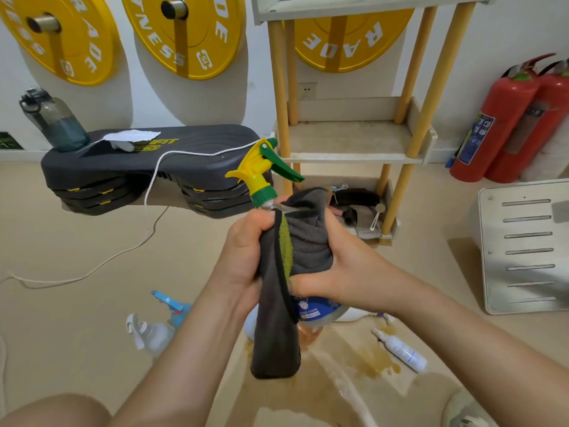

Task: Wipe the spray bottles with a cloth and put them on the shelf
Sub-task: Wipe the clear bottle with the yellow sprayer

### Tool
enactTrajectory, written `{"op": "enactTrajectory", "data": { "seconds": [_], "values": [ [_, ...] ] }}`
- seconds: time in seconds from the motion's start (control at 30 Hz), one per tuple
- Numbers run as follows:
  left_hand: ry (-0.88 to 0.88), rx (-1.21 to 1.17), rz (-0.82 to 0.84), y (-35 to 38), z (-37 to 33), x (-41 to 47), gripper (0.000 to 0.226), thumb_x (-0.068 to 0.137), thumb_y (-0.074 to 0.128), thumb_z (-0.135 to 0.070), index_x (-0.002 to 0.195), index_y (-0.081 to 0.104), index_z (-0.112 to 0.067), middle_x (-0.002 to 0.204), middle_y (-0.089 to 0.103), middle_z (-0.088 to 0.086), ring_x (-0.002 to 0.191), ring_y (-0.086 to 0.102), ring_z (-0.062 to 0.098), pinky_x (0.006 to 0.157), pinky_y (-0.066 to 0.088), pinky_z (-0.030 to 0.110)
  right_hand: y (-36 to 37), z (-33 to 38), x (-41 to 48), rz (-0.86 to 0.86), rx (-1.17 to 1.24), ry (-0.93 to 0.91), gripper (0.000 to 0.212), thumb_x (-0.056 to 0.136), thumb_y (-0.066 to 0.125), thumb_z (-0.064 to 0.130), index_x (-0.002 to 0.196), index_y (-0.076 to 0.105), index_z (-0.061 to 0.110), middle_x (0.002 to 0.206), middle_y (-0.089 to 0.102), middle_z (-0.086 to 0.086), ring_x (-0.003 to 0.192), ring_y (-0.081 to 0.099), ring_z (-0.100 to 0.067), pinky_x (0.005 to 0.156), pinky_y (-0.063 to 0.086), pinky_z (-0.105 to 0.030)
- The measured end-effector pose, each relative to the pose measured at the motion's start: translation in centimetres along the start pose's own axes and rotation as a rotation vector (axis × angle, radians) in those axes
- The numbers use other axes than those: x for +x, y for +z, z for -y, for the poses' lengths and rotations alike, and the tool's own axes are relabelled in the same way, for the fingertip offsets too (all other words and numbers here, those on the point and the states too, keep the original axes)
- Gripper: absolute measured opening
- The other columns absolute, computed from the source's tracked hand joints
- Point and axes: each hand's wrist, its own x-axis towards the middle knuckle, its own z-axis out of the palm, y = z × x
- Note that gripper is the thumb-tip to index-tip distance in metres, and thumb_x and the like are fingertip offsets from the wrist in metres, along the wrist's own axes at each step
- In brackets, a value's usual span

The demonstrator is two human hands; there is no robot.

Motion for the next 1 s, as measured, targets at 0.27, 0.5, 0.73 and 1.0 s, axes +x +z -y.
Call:
{"op": "enactTrajectory", "data": {
  "seconds": [0.27,0.5,0.73,1.0],
  "values": [
    [0.089,-0.008,-0.205,-0.3,0.0,0.5,0.04,0.068,0.065,-0.011,0.108,0.064,-0.004,0.103,0.061,0.025,0.094,0.06,0.037,0.095,0.049,0.062,0.4,-0.7,-0.7,0.046,0.334,0.302,0.078,0.065,0.084,0.041,0.132,0.046,0.031,0.115,0.07,0.006,0.095,0.072,-0.007,0.08,0.059,-0.027],
    [0.12,-0.081,-0.044,-1.3,-1.4,0.7,0.037,0.085,0.063,-0.013,0.121,0.061,-0.004,0.126,0.059,0.028,0.116,0.057,0.041,0.108,0.04,0.059,0.1,-0.4,-0.6,0.064,-0.008,0.169,0.106,0.06,0.094,0.022,0.142,0.029,0.04,0.117,0.063,0.013,0.103,0.067,-0.007,0.088,0.058,-0.032],
    [0.098,-0.007,-0.022,-0.3,0.5,-1.1,0.066,0.084,0.072,-0.023,0.139,0.048,0.003,0.136,0.055,0.03,0.126,0.054,0.043,0.104,0.047,0.053,1.3,-1.0,-0.4,-0.166,-0.241,0.138,0.138,0.049,0.087,0.031,0.148,-0.006,0.057,0.134,0.043,0.0,0.112,0.048,-0.012,0.087,0.053,-0.033],
    [0.112,0.072,0.029,0.3,1.6,-2.8,0.06,0.077,0.073,-0.017,0.133,0.055,-0.005,0.125,0.065,0.023,0.108,0.067,0.032,0.087,0.058,0.037,1.2,0.5,0.2,-0.128,-0.032,-0.007,0.111,0.051,0.078,0.023,0.143,0.022,0.051,0.124,0.045,0.004,0.121,0.045,-0.019,0.089,0.052,-0.033]
  ]
}}
